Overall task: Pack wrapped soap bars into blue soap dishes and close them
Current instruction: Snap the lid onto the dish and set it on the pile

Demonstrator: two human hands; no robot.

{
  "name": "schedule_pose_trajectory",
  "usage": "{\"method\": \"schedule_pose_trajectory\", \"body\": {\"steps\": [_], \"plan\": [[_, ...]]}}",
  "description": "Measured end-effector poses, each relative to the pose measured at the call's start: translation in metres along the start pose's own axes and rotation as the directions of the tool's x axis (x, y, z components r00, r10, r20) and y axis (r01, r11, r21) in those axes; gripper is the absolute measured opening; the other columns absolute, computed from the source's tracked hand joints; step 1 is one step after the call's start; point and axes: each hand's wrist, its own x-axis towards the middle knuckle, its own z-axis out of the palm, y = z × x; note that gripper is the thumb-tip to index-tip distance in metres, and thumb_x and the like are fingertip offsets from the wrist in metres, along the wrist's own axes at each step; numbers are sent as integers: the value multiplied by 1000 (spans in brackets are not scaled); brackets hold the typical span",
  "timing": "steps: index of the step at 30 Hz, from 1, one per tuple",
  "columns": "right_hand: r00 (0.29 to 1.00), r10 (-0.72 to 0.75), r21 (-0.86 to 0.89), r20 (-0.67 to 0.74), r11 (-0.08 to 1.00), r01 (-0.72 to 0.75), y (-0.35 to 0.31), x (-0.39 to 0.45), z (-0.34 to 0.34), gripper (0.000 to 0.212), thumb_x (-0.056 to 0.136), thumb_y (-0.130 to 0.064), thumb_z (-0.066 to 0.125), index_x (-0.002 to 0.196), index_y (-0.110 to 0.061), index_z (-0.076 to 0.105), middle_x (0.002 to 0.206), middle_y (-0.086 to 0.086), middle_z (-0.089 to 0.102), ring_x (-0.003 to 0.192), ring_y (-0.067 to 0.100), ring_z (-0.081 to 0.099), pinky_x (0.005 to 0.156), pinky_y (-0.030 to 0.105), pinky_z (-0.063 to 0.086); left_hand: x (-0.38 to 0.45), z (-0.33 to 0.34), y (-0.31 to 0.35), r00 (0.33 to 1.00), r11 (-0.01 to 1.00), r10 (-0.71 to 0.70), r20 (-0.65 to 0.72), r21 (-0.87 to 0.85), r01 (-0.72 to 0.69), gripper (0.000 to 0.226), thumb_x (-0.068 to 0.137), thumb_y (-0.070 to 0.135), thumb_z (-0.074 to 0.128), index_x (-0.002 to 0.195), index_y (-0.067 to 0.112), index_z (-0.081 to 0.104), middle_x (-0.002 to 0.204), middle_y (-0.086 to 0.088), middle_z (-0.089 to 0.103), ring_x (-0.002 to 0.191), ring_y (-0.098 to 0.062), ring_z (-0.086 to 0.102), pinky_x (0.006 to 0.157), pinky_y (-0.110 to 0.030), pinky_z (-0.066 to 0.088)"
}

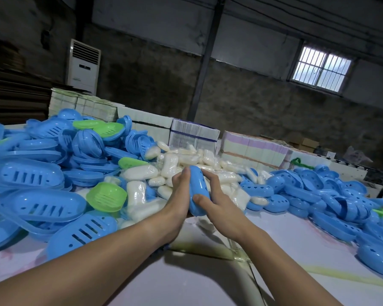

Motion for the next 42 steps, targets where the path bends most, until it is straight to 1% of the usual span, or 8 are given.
{"method": "schedule_pose_trajectory", "body": {"steps": [6,12,16,19,26,35,40,42], "plan": [[1000,-11,21,-10,1000,11,-1,0,1,78,71,-62,52,138,-62,13,103,-15,65,81,0,64,71,22,46,-1,-2,1,999,999,43,3,-22,-43,45,97,59,47,134,32,52,129,-14,62,112,-31,66,96,-48,56],[999,-33,66,22,997,31,0,1,-9,69,70,-54,52,134,-59,27,96,-8,63,60,-3,56,63,27,43,-3,-2,7,996,990,84,29,114,-87,48,98,62,40,132,30,47,123,-11,63,102,-25,69,72,-38,59],[998,-54,54,19,997,53,-1,1,-9,70,73,-60,52,139,-59,28,117,-15,63,92,1,64,85,36,53,-2,-7,9,992,970,122,7,210,-121,46,97,64,36,126,29,44,116,-7,62,96,-21,68,56,-29,57],[997,-58,5,45,998,58,0,-1,-8,82,70,-67,63,141,-63,22,126,-17,61,107,9,64,93,40,52,-3,-11,9,995,974,95,22,204,-98,38,95,63,45,117,33,49,112,-6,65,87,-18,73,59,-30,58],[992,-127,-137,-3,983,125,2,-1,-18,68,72,-52,51,134,-69,28,105,-18,66,86,7,64,78,43,56,-1,-14,7,993,955,48,104,288,-77,42,88,72,50,113,39,44,111,-1,69,79,-13,76,62,-32,59],[991,-32,194,129,981,7,4,0,-8,71,74,-57,59,137,-63,26,129,-23,52,112,4,59,103,44,47,-1,-21,13,991,881,24,130,467,-82,78,62,95,32,127,54,43,120,8,66,103,-18,69,90,-45,57],[989,-6,240,146,970,-29,4,0,-11,69,73,-60,61,134,-62,28,125,-2,58,109,32,62,98,56,48,-5,-18,14,989,853,28,147,512,-101,97,54,103,23,138,56,38,129,7,62,107,-18,67,87,-43,58],[987,-5,237,160,971,-34,5,-1,-12,66,73,-63,62,130,-64,28,119,7,61,92,30,62,85,51,53,-6,-17,15,989,846,25,145,525,-99,99,54,102,22,140,56,36,133,6,61,109,-18,67,83,-39,58]]}}
